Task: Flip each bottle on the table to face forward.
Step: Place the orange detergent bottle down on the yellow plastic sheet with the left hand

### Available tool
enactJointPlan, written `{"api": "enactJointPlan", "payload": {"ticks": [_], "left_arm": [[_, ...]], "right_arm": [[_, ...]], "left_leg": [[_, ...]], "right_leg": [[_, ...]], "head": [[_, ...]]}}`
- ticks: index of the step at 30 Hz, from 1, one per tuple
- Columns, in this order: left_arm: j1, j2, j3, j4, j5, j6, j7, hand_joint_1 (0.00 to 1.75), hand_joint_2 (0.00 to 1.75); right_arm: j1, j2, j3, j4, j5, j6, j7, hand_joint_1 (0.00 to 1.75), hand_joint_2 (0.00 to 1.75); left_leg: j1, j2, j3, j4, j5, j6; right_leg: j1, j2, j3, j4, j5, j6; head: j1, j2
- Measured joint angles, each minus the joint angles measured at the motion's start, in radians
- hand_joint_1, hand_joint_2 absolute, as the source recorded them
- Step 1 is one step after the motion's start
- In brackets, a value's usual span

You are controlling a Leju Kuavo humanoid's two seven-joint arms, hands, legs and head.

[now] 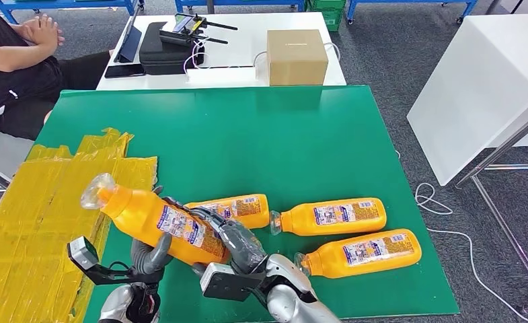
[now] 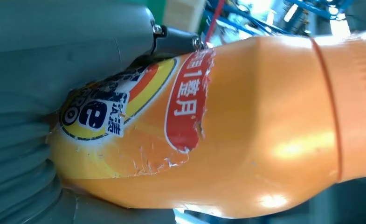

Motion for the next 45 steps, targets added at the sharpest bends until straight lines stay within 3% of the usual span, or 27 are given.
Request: {"api": "enactJointPlan", "payload": {"ticks": [4, 28, 32, 35, 38, 42, 43, 45], "left_arm": [[-0.001, 0.025, 0.033, -0.011, -0.085, 0.067, -0.02, 1.75, 1.75], [-0.001, 0.042, 0.062, -0.021, -0.1, 0.078, -0.022, 1.75, 1.75], [-0.002, 0.046, 0.069, -0.023, -0.183, 0.168, -0.028, 1.75, 1.75], [-0.011, 0.068, 0.105, -0.024, -0.244, 0.251, -0.035, 1.75, 1.75], [-0.028, 0.108, 0.179, -0.025, -0.248, 0.254, -0.051, 1.75, 1.75], [-0.053, 0.174, 0.289, -0.032, -0.348, 0.308, -0.035, 1.75, 1.75], [-0.068, 0.196, 0.309, -0.026, -0.426, 0.369, -0.001, 1.75, 1.75], [-0.116, 0.252, 0.333, 0.016, -0.712, 0.599, 0.095, 1.75, 1.75]], "right_arm": [[-0.002, -0.005, -0.018, 0.0, 0.024, -0.029, 0.027, 0.0, 1.75], [-0.002, -0.007, -0.033, 0.001, 0.031, -0.031, 0.032, 0.0, 1.75], [-0.002, -0.007, -0.037, 0.003, 0.038, -0.038, 0.041, 0.0, 0.0], [-0.006, -0.009, -0.054, 0.007, 0.04, -0.049, 0.052, 0.0, 0.0], [-0.013, -0.014, -0.076, 0.014, 0.045, -0.054, 0.053, 0.0, 0.0], [-0.02, -0.023, -0.097, 0.027, 0.059, -0.055, 0.073, 0.0, 1.75], [-0.027, -0.026, -0.099, 0.037, 0.064, -0.049, 0.094, 0.0, 1.75], [-0.052, -0.031, -0.1, 0.073, 0.064, -0.035, 0.134, 0.0, 1.75]], "left_leg": [[0.0, 0.0, 0.0, 0.0, 0.0, 0.0], [0.0, 0.0, 0.0, 0.0, 0.0, 0.0], [0.0, 0.0, 0.0, 0.0, 0.0, 0.0], [0.0, 0.0, 0.0, 0.0, 0.0, 0.0], [0.001, 0.0, 0.0, 0.0, 0.001, -0.001], [0.002, 0.0, 0.0, 0.0, 0.001, -0.002], [0.002, 0.0, 0.0, 0.0, 0.002, -0.002], [0.002, -0.001, 0.0, 0.0, 0.003, -0.004]], "right_leg": [[0.0, 0.0, 0.0, 0.0, 0.0, 0.0], [0.0, 0.0, 0.0, 0.0, 0.0, 0.0], [0.0, 0.0, 0.0, 0.0, 0.0, 0.0], [0.0, 0.0, 0.0, 0.0, 0.0, 0.0], [0.001, 0.001, 0.0, 0.001, 0.0, 0.0], [0.003, 0.0, 0.0, 0.001, 0.0, 0.0], [0.003, 0.0, 0.0, 0.001, 0.0, 0.0], [0.004, 0.0, -0.001, 0.001, 0.0, -0.001]], "head": [[0.0, 0.0], [0.0, 0.0], [0.0, 0.0], [0.0, 0.0], [0.0, 0.0], [0.0, 0.0], [0.0, 0.0], [0.0, 0.0]]}}
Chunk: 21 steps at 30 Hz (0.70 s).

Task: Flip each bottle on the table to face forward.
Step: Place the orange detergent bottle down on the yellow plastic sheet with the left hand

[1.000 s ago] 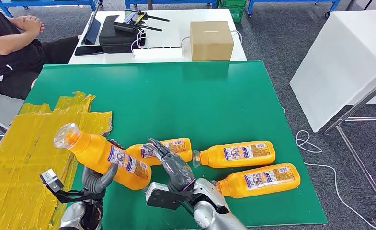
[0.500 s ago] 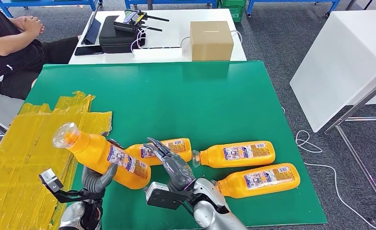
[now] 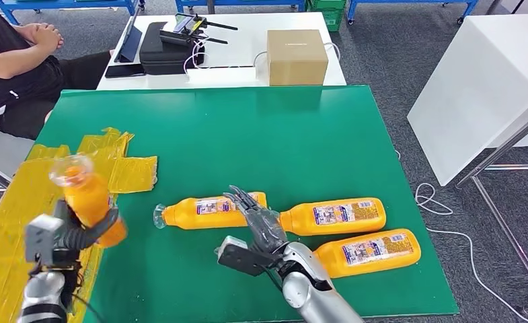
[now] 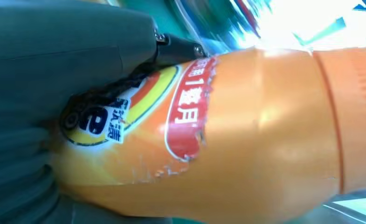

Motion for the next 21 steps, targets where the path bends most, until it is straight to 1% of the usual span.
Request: {"api": "enactJointPlan", "payload": {"ticks": [2, 3, 4, 5, 8, 11, 15, 21], "left_arm": [[-0.058, 0.053, 0.008, 0.066, -0.337, 0.295, 0.046, 1.75, 1.75], [-0.082, 0.074, 0.011, 0.096, -0.466, 0.41, 0.047, 1.75, 1.75], [-0.104, 0.09, 0.012, 0.12, -0.543, 0.482, 0.046, 1.75, 1.75], [-0.121, 0.103, 0.013, 0.142, -0.575, 0.506, 0.046, 1.75, 1.75], [-0.143, 0.121, 0.012, 0.182, -0.509, 0.469, 0.054, 1.75, 1.75], [-0.149, 0.128, 0.01, 0.203, -0.485, 0.463, 0.065, 1.75, 1.75], [-0.152, 0.14, 0.001, 0.219, -0.513, 0.475, 0.099, 1.75, 1.75], [-0.162, 0.159, -0.03, 0.261, -0.604, 0.508, 0.153, 1.75, 1.75]], "right_arm": [[-0.029, -0.002, 0.0, 0.047, -0.007, 0.005, 0.009, 0.0, 1.75], [-0.042, -0.002, 0.0, 0.068, -0.01, 0.006, 0.009, 0.0, 1.75], [-0.053, -0.002, 0.0, 0.085, -0.011, 0.007, 0.009, 0.0, 1.75], [-0.062, -0.002, 0.0, 0.101, -0.012, 0.007, 0.009, 0.0, 1.75], [-0.076, -0.001, 0.001, 0.132, -0.015, 0.007, 0.009, 0.0, 1.75], [-0.087, 0.0, 0.002, 0.153, -0.017, 0.008, 0.011, 0.0, 1.75], [-0.104, 0.003, 0.008, 0.177, -0.023, 0.015, 0.02, 0.0, 1.75], [-0.127, 0.004, 0.023, 0.204, -0.034, 0.034, 0.034, 0.0, 1.75]], "left_leg": [[0.0, 0.0, 0.0, 0.0, 0.001, -0.001], [0.0, 0.0, 0.0, 0.0, 0.001, -0.001], [0.0, 0.0, 0.0, 0.0, 0.002, -0.002], [0.0, 0.0, 0.0, 0.0, 0.002, -0.002], [0.0, 0.001, 0.0, 0.0, 0.002, -0.002], [0.0, 0.001, -0.001, 0.0, 0.002, -0.002], [0.0, 0.001, -0.001, 0.0, 0.002, -0.002], [0.0, 0.001, -0.001, 0.0, 0.002, -0.002]], "right_leg": [[0.001, 0.0, 0.0, 0.0, 0.001, -0.002], [0.001, 0.0, 0.0, 0.0, 0.002, -0.002], [0.001, 0.0, 0.0, 0.0, 0.002, -0.003], [0.001, 0.0, 0.0, 0.001, 0.002, -0.003], [0.0, 0.001, 0.0, 0.001, 0.002, -0.003], [0.001, 0.001, -0.001, 0.0, 0.002, -0.003], [0.001, 0.001, -0.001, 0.0, 0.002, -0.003], [0.001, 0.001, -0.001, 0.0, 0.002, -0.003]], "head": [[0.0, 0.0], [0.0, 0.0], [0.0, 0.0], [0.0, 0.0], [0.0, 0.0], [0.0, 0.0], [0.0, 0.0], [0.0, 0.0]]}}
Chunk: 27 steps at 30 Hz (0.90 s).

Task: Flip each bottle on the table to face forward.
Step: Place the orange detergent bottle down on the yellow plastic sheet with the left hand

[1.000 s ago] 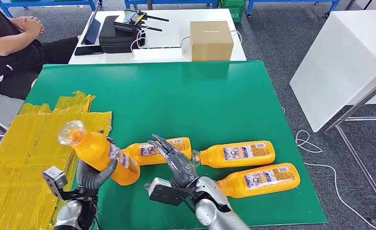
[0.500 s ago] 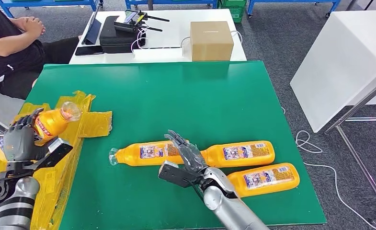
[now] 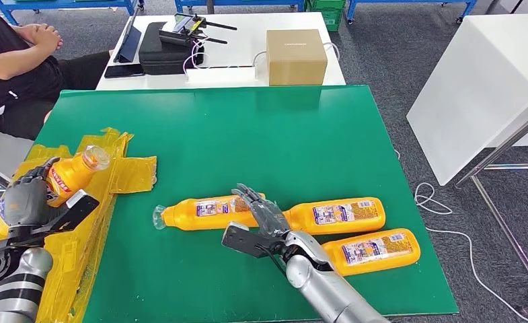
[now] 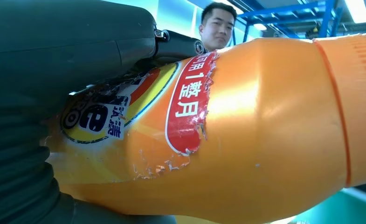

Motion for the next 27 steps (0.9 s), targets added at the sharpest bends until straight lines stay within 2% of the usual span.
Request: {"api": "enactJointPlan", "payload": {"ticks": [5, 13, 14, 17, 18, 23, 27], "left_arm": [[-0.02, 0.004, -0.033, 0.053, -0.019, -0.032, -0.002, 1.75, 1.75], [-0.065, 0.016, -0.102, 0.159, -0.023, -0.176, -0.033, 1.75, 1.75], [-0.074, 0.021, -0.114, 0.177, -0.029, -0.2, -0.038, 1.63, 1.75], [-0.105, 0.04, -0.155, 0.231, -0.046, -0.274, -0.047, 0.32, 0.44], [-0.115, 0.046, -0.167, 0.25, -0.053, -0.295, -0.047, 0.0, 0.0], [-0.165, 0.072, -0.238, 0.35, -0.123, -0.343, -0.004, 0.0, 0.0], [-0.193, 0.087, -0.272, 0.397, -0.113, -0.351, -0.013, 0.0, 0.0]], "right_arm": [[-0.023, 0.004, 0.014, 0.025, -0.001, 0.01, 0.01, 0.0, 1.75], [-0.075, 0.033, 0.047, 0.096, 0.019, 0.026, 0.025, 0.0, 1.75], [-0.084, 0.04, 0.053, 0.11, 0.026, 0.025, 0.029, 0.0, 1.75], [-0.107, 0.064, 0.075, 0.149, 0.049, 0.028, 0.039, 0.0, 1.75], [-0.115, 0.072, 0.082, 0.161, 0.055, 0.032, 0.042, 0.0, 1.75], [-0.15, 0.106, 0.119, 0.22, 0.075, 0.054, 0.054, 0.0, 1.75], [-0.165, 0.12, 0.14, 0.247, 0.085, 0.066, 0.063, 0.0, 1.75]], "left_leg": [[0.0, 0.0, 0.0, 0.0, 0.0, 0.0], [0.0, 0.0, 0.0, 0.0, 0.0, 0.0], [0.0, 0.0, 0.0, 0.0, 0.0, 0.0], [0.0, 0.0, 0.0, 0.0, 0.0, 0.0], [0.0, 0.0, 0.001, 0.0, 0.0, 0.0], [0.0, 0.0, 0.002, 0.0, 0.0, -0.001], [0.0, 0.0, 0.004, 0.0, 0.001, -0.001]], "right_leg": [[0.0, 0.0, 0.0, 0.0, 0.0, 0.0], [0.0, 0.0, 0.0, 0.0, 0.0, 0.0], [0.0, 0.0, 0.0, 0.0, 0.0, 0.0], [0.0, 0.0, 0.0, 0.001, 0.0, 0.0], [0.0, 0.0, 0.0, 0.001, 0.0, 0.0], [-0.001, 0.0, 0.001, 0.003, 0.0, 0.0], [-0.002, 0.0, 0.002, 0.004, 0.0, 0.0]], "head": [[0.0, 0.0], [0.0, 0.0], [0.0, 0.0], [0.0, 0.0], [0.0, 0.0], [0.0, 0.0], [0.0, 0.0]]}}
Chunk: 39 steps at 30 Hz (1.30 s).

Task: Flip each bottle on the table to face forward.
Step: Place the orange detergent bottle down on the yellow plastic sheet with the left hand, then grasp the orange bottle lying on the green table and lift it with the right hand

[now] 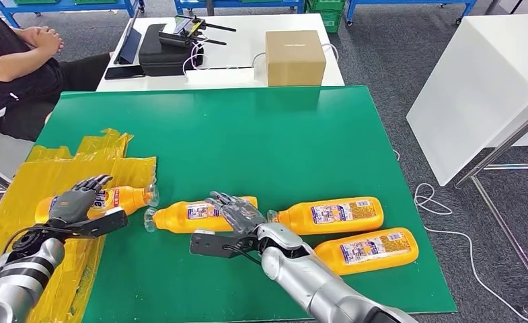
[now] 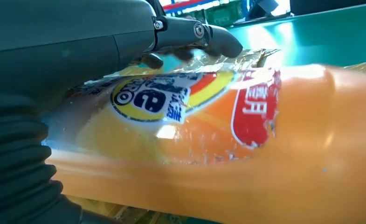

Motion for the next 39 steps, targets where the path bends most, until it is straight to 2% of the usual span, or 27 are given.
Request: {"api": "enactJointPlan", "payload": {"ticks": [8, 12, 13, 14, 17, 18, 24, 27, 32, 39], "left_arm": [[-0.024, 0.016, -0.016, 0.045, 0.07, -0.028, -0.055, 0.0, 0.0], [-0.022, 0.018, -0.006, 0.048, 0.186, -0.071, -0.151, 0.0, 0.0], [-0.02, 0.019, 0.0, 0.047, 0.218, -0.085, -0.177, 0.0, 0.0], [-0.017, 0.019, 0.007, 0.047, 0.241, -0.094, -0.196, 0.0, 0.0], [-0.009, 0.018, 0.023, 0.042, 0.292, -0.122, -0.235, 0.0, 0.0], [-0.003, 0.018, 0.032, 0.034, 0.329, -0.143, -0.253, 0.0, 0.0], [0.111, 0.007, 0.076, -0.183, 0.849, -0.384, -0.297, 0.0, 0.0], [0.153, -0.004, 0.112, -0.296, 1.015, -0.477, -0.297, 0.0, 0.0], [0.18, -0.037, 0.198, -0.4, 1.114, -0.602, -0.297, 0.0, 0.0], [0.179, -0.09, 0.311, -0.438, 1.184, -0.732, -0.297, 0.0, 0.0]], "right_arm": [[-0.048, 0.007, 0.072, 0.054, 0.046, 0.062, 0.051, 0.0, 1.75], [-0.078, 0.011, 0.115, 0.083, 0.069, 0.108, 0.083, 0.0, 1.75], [-0.086, 0.012, 0.125, 0.091, 0.072, 0.117, 0.087, 0.07, 1.75], [-0.091, 0.013, 0.133, 0.097, 0.073, 0.122, 0.089, 0.41, 1.75], [-0.101, 0.013, 0.15, 0.112, 0.076, 0.13, 0.091, 1.61, 1.75], [-0.104, 0.014, 0.155, 0.116, 0.077, 0.133, 0.091, 1.7, 1.75], [-0.125, 0.015, 0.179, 0.138, 0.088, 0.147, 0.089, 1.75, 1.75], [-0.133, 0.016, 0.186, 0.145, 0.092, 0.149, 0.088, 1.75, 1.75], [-0.141, 0.022, 0.189, 0.153, 0.095, 0.157, 0.093, 1.75, 1.75], [-0.149, 0.031, 0.189, 0.165, 0.093, 0.167, 0.098, 1.75, 1.75]], "left_leg": [[0.0, 0.0, 0.003, 0.0, 0.001, -0.002], [0.0, 0.0, 0.003, 0.0, 0.002, -0.003], [0.0, 0.0, 0.003, 0.0, 0.002, -0.003], [0.0, 0.0, 0.003, 0.0, 0.002, -0.003], [0.0, 0.0, 0.004, 0.0, 0.002, -0.003], [0.0, 0.0, 0.004, 0.0, 0.002, -0.003], [-0.001, 0.001, 0.005, 0.0, 0.002, -0.003], [-0.001, 0.001, 0.005, 0.0, 0.002, -0.003], [-0.001, 0.001, 0.005, 0.0, 0.002, -0.003], [-0.001, 0.001, 0.005, 0.0, 0.002, -0.004]], "right_leg": [[0.0, 0.0, 0.001, 0.002, 0.0, 0.0], [0.0, 0.0, 0.001, 0.002, 0.0, 0.0], [0.0, 0.0, 0.002, 0.002, 0.0, 0.0], [0.0, 0.0, 0.002, 0.003, 0.0, 0.0], [0.0, 0.0, 0.002, 0.003, 0.0, 0.0], [0.0, 0.0, 0.002, 0.003, 0.0, 0.0], [0.0, 0.002, 0.002, 0.002, 0.0, 0.0], [0.0, 0.002, 0.002, 0.002, 0.0, 0.0], [0.0, 0.002, 0.002, 0.002, 0.0, 0.0], [0.0, 0.002, 0.002, 0.002, 0.0, -0.001]], "head": [[0.0, 0.0], [0.0, 0.0], [0.0, 0.0], [0.0, 0.0], [0.0, 0.0], [0.0, 0.0], [0.0, 0.0], [0.0, 0.0], [0.0, 0.0], [0.0, 0.0]]}}
